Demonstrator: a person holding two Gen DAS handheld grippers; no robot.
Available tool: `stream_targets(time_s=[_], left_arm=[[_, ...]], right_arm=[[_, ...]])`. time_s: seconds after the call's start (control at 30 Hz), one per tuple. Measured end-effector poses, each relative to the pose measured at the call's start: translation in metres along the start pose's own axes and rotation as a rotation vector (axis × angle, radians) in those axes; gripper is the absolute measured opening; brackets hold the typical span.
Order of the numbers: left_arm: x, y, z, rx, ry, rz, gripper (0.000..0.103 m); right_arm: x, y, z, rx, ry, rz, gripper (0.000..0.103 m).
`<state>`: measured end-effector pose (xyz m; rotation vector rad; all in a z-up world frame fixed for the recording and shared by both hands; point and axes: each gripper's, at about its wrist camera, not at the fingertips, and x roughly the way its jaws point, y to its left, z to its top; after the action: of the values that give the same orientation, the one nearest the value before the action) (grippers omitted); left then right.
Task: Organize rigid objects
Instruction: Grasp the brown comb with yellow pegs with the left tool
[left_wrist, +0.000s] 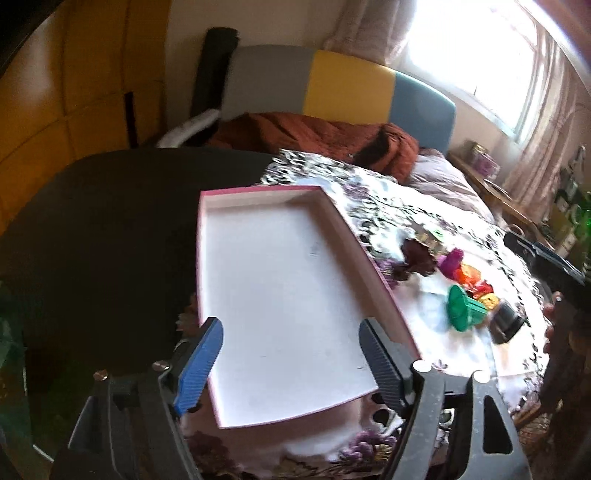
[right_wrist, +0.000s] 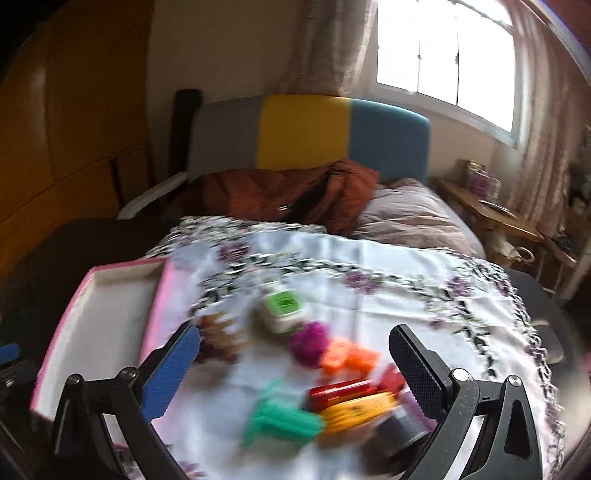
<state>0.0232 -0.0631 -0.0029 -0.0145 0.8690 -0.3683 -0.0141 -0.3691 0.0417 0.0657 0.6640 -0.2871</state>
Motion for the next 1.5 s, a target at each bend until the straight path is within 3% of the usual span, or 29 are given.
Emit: stream_targets(time_s=[0.3, 0.37, 0.57, 0.73, 0.87, 1.0, 1.13, 1.33, 1.43, 1.5], left_arm=[[0.03, -0.042, 0.025, 0.106, 0.107, -0.097, 0.079], [0.04, -0.055, 0.032, 0.117, 0.142, -0.148, 0.079], [0.076, -0.101, 0.052, 0.191, 0.21, -0.241, 0.079], [0.099, -0.132, 0.064, 0.272, 0.195, -0.248, 0.079], [0.125, -0.155, 0.067, 0.327, 0.237, -0.244, 0.079], [0.15, -0.161, 0.07, 0.301, 0.264, -0.208, 0.085], [0.167, -0.162, 0.074, 0.262, 0.291, -0.203, 0.085], [0.184, -0.174, 0.076, 0.281, 0.303, -0.185, 0.085], [0.196, -0.176, 0.072, 0.279, 0.33, -0.177, 0.075], [0.204, -0.175, 0.068, 0.267, 0.357, -0.191, 0.05]], right_arm=[[0.034, -0.089, -0.005, 0.244, 0.059, -0.08, 0.103], [0.038, -0.099, -0.005, 0.319, 0.067, -0.037, 0.103], [0.039, -0.099, -0.005, 0.323, 0.07, -0.021, 0.103], [0.04, -0.104, -0.005, 0.353, 0.066, -0.02, 0.103], [0.04, -0.107, -0.005, 0.372, 0.065, -0.013, 0.103], [0.04, -0.107, -0.005, 0.374, 0.062, -0.008, 0.103], [0.04, -0.107, -0.005, 0.38, 0.063, 0.001, 0.103], [0.042, -0.108, -0.004, 0.388, 0.064, 0.012, 0.103], [0.042, -0.109, -0.005, 0.392, 0.066, 0.017, 0.103], [0.043, -0.109, -0.005, 0.393, 0.068, 0.019, 0.103]])
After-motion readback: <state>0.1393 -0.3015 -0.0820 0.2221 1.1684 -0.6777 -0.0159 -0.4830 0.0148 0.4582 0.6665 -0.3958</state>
